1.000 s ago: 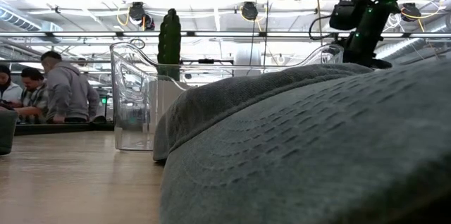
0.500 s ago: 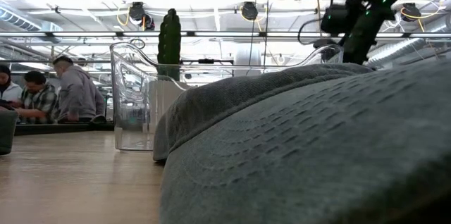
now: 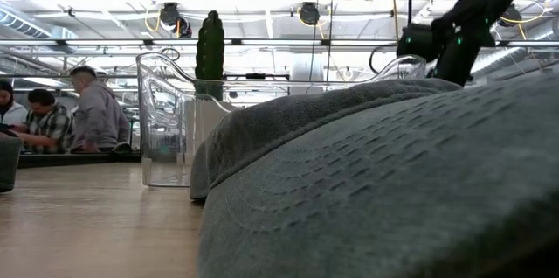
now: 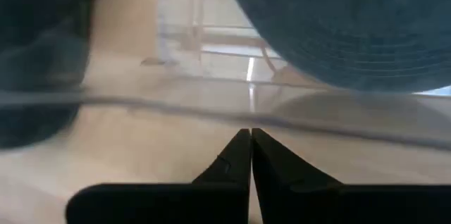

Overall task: Pick & Place hat
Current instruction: Adjust the top transparent bin on the table, then put the top black cap into the bottom transparent bin

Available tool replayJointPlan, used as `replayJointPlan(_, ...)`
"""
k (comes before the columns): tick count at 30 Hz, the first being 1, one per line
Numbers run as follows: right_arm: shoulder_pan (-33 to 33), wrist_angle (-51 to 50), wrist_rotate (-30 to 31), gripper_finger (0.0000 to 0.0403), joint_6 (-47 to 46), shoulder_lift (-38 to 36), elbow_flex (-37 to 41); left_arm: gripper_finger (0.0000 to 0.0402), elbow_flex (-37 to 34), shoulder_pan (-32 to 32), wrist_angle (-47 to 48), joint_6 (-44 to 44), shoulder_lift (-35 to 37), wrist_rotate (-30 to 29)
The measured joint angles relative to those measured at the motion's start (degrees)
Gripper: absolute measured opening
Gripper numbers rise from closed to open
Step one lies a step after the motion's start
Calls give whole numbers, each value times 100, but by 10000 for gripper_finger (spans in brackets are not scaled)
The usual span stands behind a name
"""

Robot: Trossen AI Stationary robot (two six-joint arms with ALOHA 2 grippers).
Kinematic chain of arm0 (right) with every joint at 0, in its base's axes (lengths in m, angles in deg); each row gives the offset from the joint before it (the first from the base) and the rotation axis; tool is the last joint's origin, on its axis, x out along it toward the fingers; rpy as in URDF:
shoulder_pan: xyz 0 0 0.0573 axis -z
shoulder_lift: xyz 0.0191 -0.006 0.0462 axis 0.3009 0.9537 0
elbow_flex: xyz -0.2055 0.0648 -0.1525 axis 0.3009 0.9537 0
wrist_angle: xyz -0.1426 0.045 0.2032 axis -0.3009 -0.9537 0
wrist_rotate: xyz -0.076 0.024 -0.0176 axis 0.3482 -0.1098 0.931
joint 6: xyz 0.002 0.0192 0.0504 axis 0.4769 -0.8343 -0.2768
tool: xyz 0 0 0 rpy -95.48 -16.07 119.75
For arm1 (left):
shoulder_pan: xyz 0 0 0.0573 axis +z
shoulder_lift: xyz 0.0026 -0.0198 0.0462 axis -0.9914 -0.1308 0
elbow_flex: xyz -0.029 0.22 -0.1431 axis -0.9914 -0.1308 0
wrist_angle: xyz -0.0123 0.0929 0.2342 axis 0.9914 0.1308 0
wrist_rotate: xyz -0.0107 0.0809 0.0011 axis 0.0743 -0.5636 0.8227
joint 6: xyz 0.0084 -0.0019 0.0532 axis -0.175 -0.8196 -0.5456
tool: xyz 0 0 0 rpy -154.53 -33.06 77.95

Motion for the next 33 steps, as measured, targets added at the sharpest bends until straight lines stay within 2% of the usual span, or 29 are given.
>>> replayJointPlan(6,121,888,142,1,-273,186,272,93,0,2,0,43,2,2)
replayJointPlan(13,348,1089,237,1,-379,189,278,93,0,2,-1,159,2,4)
replayJointPlan(16,374,1013,149,1,-336,186,278,93,0,2,-2,171,2,16)
replayJointPlan(20,326,905,-305,2,-108,92,278,93,0,2,-2,174,2,185)
replayJointPlan(26,111,605,-404,1,-77,-493,278,93,0,1,-2,64,2,429)
replayJointPlan(33,-199,434,-610,10,-117,-1570,276,93,0,2,-42,-70,-262,689)
